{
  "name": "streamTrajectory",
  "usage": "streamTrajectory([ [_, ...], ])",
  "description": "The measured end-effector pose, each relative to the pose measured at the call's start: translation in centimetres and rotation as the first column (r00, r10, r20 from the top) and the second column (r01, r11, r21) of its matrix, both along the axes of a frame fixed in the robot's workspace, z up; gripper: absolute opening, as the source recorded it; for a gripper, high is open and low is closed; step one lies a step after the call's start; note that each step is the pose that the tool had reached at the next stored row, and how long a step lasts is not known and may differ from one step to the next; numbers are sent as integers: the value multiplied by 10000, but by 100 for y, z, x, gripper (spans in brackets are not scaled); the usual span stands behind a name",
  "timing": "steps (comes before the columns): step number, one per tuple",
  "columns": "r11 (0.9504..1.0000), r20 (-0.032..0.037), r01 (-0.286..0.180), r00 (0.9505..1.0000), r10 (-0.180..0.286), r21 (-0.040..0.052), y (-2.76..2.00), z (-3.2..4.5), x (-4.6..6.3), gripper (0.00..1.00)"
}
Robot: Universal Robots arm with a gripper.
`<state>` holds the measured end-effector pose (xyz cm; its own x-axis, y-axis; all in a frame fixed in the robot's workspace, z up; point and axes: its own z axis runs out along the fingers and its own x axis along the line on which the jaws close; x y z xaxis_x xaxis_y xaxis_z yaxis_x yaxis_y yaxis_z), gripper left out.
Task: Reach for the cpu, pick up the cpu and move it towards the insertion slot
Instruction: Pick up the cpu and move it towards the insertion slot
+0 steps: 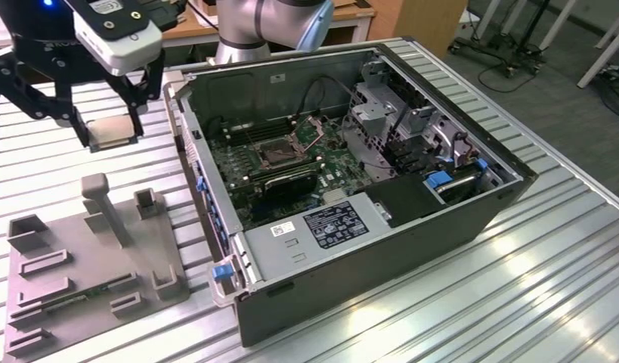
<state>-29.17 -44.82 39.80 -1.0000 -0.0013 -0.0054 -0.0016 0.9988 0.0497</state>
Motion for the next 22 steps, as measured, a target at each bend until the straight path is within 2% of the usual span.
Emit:
streamTrajectory([
  [22, 10000, 0, 0, 10000, 0, -1, 0, 0, 334, 54],
])
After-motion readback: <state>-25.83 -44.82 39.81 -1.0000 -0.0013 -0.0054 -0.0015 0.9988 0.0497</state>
